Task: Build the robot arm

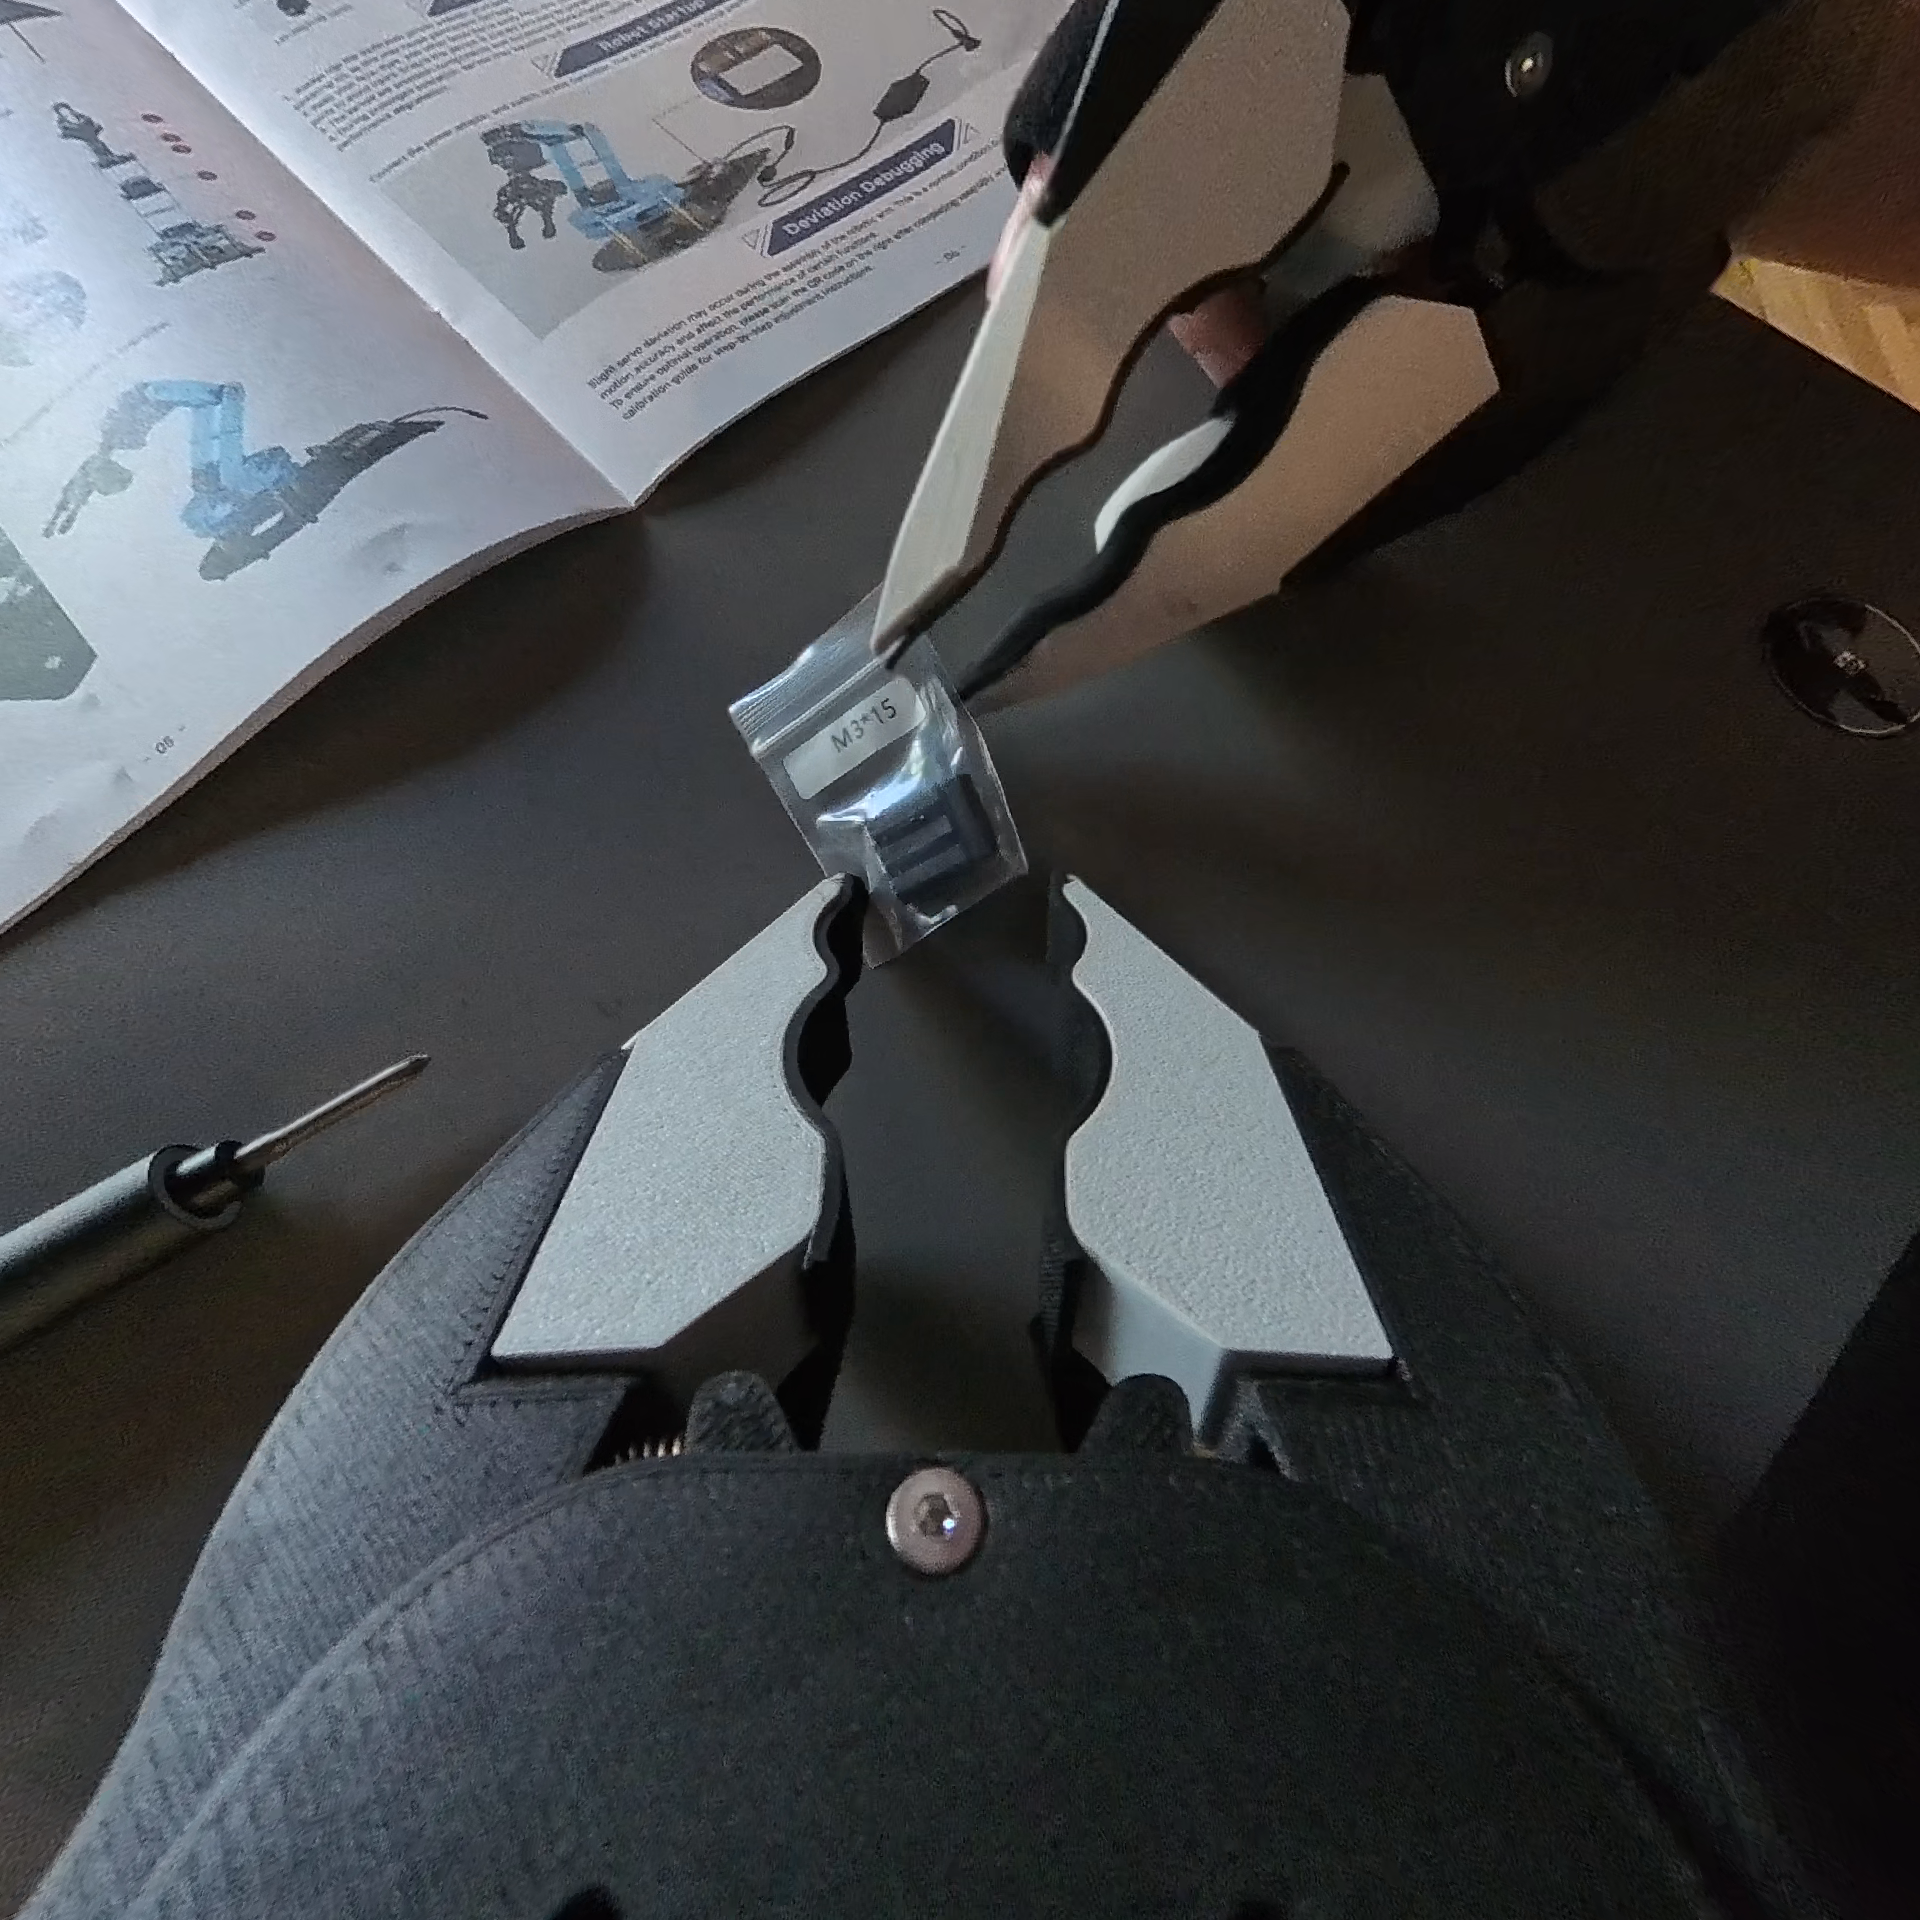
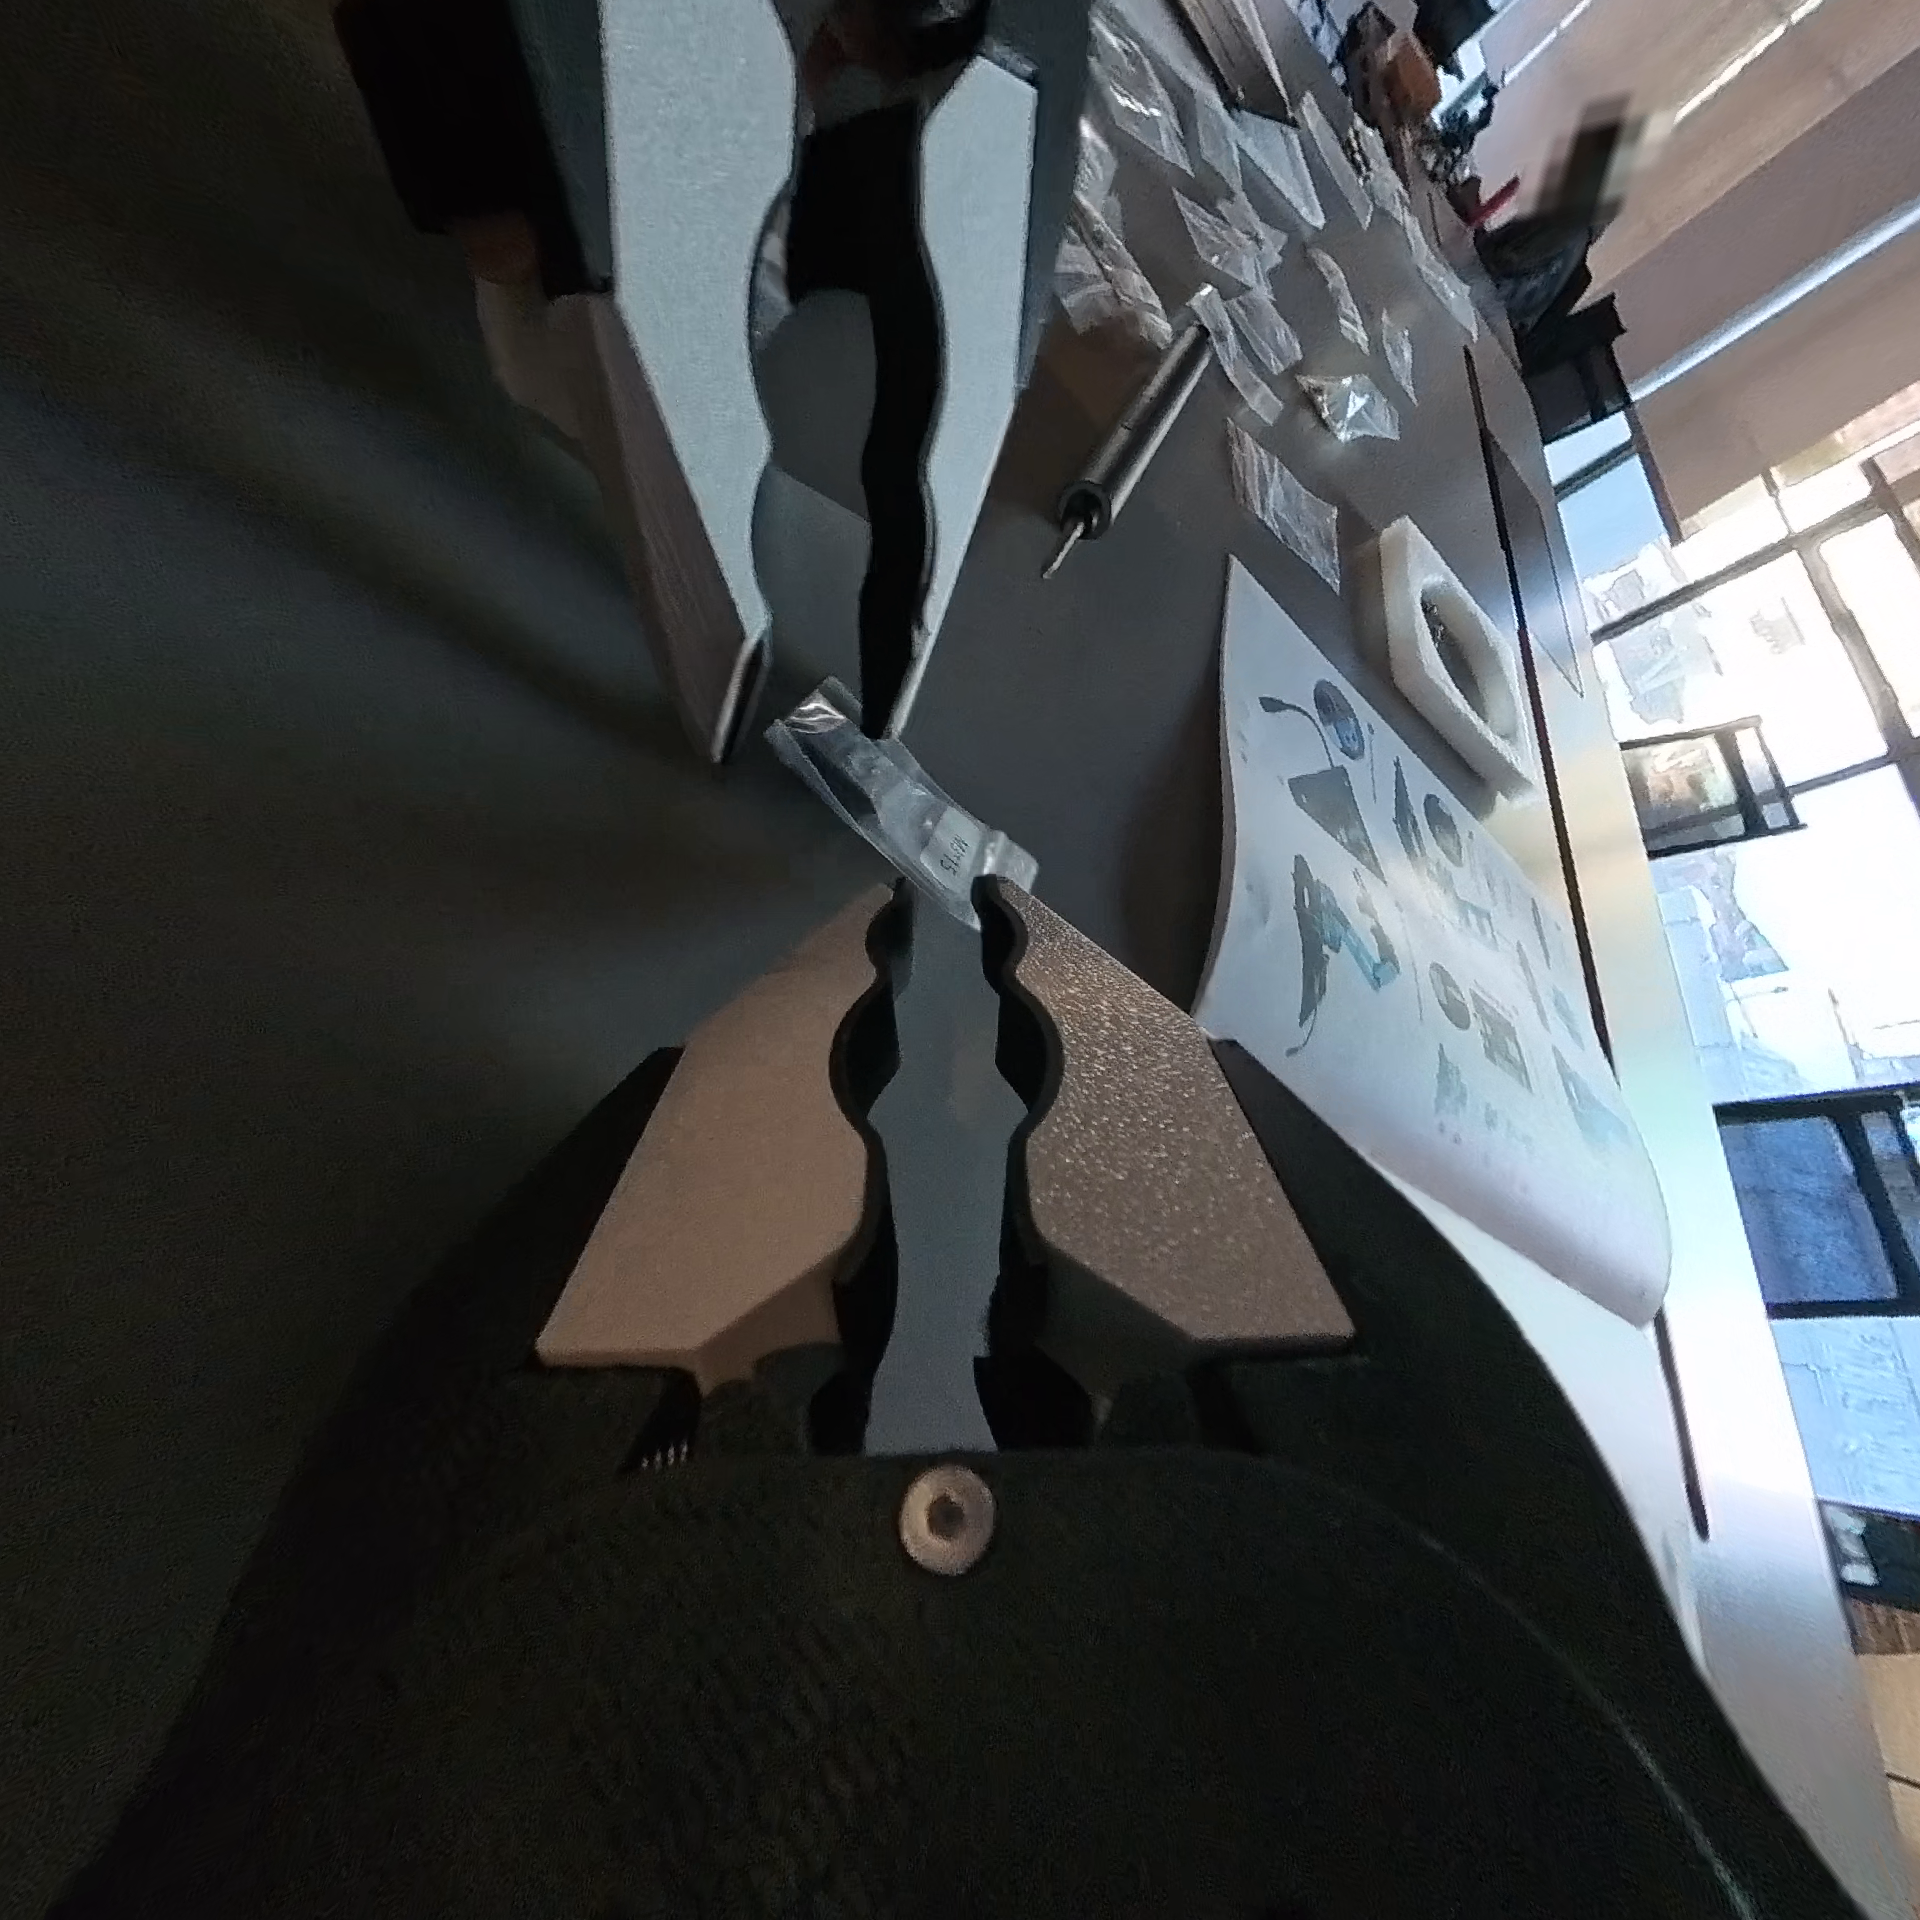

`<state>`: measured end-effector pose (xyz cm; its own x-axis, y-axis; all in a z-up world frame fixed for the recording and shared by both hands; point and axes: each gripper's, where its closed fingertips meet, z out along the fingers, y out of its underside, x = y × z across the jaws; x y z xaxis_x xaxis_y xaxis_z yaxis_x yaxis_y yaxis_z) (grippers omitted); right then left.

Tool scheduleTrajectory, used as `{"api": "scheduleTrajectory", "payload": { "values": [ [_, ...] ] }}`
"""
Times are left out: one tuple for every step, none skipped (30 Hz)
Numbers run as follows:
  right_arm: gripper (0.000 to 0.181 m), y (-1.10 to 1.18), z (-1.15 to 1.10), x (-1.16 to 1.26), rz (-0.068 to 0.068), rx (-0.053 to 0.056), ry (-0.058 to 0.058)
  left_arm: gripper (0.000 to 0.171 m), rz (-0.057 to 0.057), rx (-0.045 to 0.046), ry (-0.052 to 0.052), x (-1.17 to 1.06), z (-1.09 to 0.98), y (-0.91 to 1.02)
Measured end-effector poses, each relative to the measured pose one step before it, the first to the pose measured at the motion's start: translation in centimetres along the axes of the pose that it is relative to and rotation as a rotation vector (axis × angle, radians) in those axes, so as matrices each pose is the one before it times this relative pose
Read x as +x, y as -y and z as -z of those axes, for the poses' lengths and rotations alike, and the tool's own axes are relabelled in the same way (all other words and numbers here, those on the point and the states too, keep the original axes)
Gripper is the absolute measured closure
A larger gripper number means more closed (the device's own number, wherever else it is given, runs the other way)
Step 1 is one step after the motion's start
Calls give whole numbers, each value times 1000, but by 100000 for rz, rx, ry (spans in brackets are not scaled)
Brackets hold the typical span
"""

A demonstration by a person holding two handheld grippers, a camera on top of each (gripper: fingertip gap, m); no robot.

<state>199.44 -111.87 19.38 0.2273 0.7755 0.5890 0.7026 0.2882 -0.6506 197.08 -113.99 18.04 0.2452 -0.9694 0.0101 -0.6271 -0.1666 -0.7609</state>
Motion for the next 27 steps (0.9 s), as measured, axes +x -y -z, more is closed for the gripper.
{"api": "scheduleTrajectory", "payload": {
  "values": [
    [169,-141,-10,401,-2719,-546,-890,138,-238,-56,307,-33,-21,0],
    [169,-375,-33,624,-3657,-1953,-1983,139,-215,-71,496,-36,-24,1],
    [165,-440,-28,523,-3980,-2334,-1289,139,-260,-74,500,-32,-14,-7],
    [163,-54,77,293,-3143,213,-161,140,-180,-6,522,-30,-12,10],
    [164,102,90,309,-5457,672,403,140,-37,39,472,-3,-19,7],
    [164,-31,-15,242,-9645,-1031,2244,140,69,27,483,3,-18,6],
    [164,-91,-77,342,-12137,-1440,2248,140,278,-4,424,-6,-8,7],
    [164,-310,-106,484,-13788,-2551,1622,140,259,-6,286,0,-3,2],
    [162,-224,-38,33,-14668,-1885,4688,140,86,3,168,-5,-12,-2],
    [160,113,25,-373,-15338,936,7429,140,173,3,54,5,0,0],
    [159,157,28,-542,-15077,1546,8574,140,184,17,74,-4,-17,3],
    [160,107,-21,-333,-13282,1819,6431,140,185,2,197,-9,-15,13],
    [159,-233,-102,-323,-10591,-30,5382,140,183,-13,306,-2,-17,14],
    [157,-488,-210,-498,-7728,-2424,5774,140,-12,-4,315,-8,-15,13],
    [157,-252,-204,-356,-4678,-972,3667,140,58,9,196,2,-17,3],
    [157,124,-81,-137,-3042,1332,1082,140,118,9,43,5,-8,7],
    [158,175,-68,88,-2818,1300,-659,140,75,-2,-8,0,-9,8],
    [161,-24,-114,121,-1732,-238,-1206,140,95,5,35,-8,-3,2],
    [164,-151,-168,29,-35,-1343,-1096,140,77,0,117,-15,-23,7],
    [169,-179,-223,98,810,-1397,-1696,140,-35,-7,179,-3,-9,8],
    [173,-166,-218,208,1217,-1218,-2471,140,-5,0,204,-4,-10,9],
    [177,-87,-201,41,1757,-623,-1580,140,141,6,146,5,-13,12],
    [181,76,-109,-4,2045,438,-1335,140,346,17,-118,-1,3,11],
    [181,178,-6,-46,2347,1224,-1391,139,746,84,-347,1,40,-16],
    [181,356,138,-430,4229,2417,-43,142,2439,567,471,-199,139,31],
    [181,662,331,-584,6372,5027,-1097,154,5382,2344,737,-317,311,233],
    [181,823,554,-56,7076,6144,-6102,168,8507,5476,-1942,3,614,724]
  ]
}}
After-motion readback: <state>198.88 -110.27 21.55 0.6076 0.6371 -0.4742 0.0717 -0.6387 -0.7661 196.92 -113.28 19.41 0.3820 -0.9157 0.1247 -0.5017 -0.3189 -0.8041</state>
